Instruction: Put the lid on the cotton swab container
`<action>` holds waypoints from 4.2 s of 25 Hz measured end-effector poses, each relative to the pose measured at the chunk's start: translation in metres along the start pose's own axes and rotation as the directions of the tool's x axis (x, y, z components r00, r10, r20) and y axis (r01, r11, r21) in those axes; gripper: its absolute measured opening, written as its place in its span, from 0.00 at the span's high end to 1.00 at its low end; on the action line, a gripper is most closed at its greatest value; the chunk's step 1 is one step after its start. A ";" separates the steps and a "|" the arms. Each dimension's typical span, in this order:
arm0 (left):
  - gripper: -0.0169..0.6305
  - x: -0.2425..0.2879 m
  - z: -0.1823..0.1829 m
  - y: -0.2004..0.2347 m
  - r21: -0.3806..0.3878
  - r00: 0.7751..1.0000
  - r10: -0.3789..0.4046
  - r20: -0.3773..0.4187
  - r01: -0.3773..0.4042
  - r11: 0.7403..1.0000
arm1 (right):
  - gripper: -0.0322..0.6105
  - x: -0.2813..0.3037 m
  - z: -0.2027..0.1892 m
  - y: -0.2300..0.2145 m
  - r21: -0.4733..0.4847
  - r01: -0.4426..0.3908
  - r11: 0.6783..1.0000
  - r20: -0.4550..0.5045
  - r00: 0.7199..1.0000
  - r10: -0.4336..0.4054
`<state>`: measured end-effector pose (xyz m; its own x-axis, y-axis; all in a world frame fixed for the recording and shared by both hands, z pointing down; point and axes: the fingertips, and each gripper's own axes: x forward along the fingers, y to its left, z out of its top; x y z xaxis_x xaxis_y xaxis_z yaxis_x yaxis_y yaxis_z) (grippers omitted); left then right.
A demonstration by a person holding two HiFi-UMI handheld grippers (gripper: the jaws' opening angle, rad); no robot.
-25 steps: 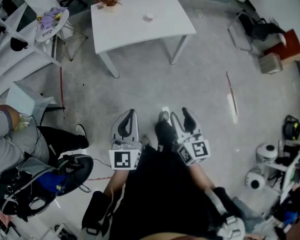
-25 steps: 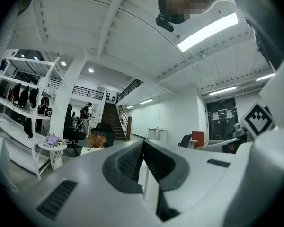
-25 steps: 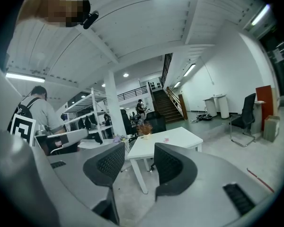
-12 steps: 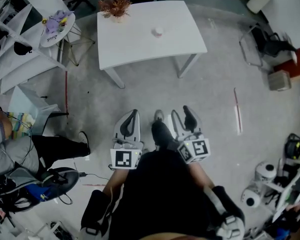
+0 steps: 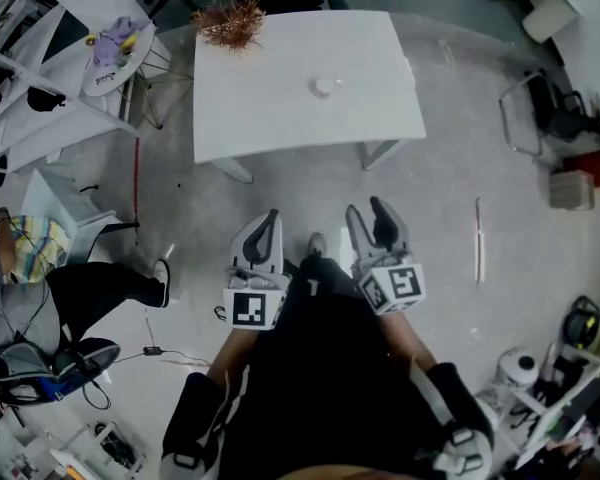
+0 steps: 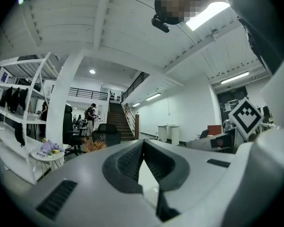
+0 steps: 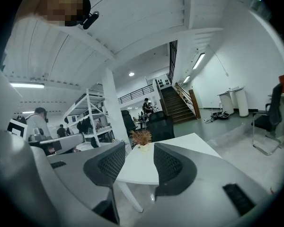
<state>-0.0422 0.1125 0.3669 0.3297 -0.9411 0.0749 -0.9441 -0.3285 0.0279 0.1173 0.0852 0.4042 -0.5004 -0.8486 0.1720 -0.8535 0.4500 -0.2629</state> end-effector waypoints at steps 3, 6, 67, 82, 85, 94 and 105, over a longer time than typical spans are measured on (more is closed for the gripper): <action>0.96 0.022 -0.003 0.005 -0.017 1.000 0.014 -0.012 -0.014 1.000 | 0.66 0.023 0.004 -0.016 -0.007 -0.014 1.000 -0.009 1.000 0.014; 0.96 0.043 -0.007 0.014 -0.014 0.999 0.016 -0.030 -0.017 1.000 | 0.66 0.046 0.008 -0.027 -0.006 -0.019 1.000 -0.015 1.000 0.018; 0.61 0.461 -0.351 0.054 0.156 0.657 -0.446 -0.608 0.649 0.745 | 0.68 0.382 -0.172 -0.277 0.472 0.323 0.820 -0.466 0.881 -0.078; 0.62 0.459 -0.354 0.053 0.135 0.619 -0.491 -0.613 0.695 0.706 | 0.86 0.379 -0.136 -0.255 0.485 0.152 0.861 -0.373 0.926 0.047; 0.62 0.459 -0.354 0.052 0.136 0.618 -0.493 -0.612 0.697 0.704 | 0.86 0.376 -0.135 -0.249 0.452 0.115 0.884 -0.374 0.925 0.071; 0.62 0.459 -0.354 0.051 0.145 0.618 -0.495 -0.611 0.702 0.697 | 0.83 0.374 -0.131 -0.229 0.371 0.013 0.929 -0.380 0.914 0.139; 0.62 0.458 -0.354 0.052 0.153 0.621 -0.492 -0.610 0.702 0.696 | 0.84 0.384 -0.148 -0.202 0.341 -0.055 0.938 -0.419 0.885 0.204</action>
<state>0.0607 -0.3076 0.7558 0.6707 -0.3741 0.6405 -0.4261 -0.9011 -0.0802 0.0763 -0.2902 0.6639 -0.6779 -0.5423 0.4963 -0.7237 0.3739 -0.5800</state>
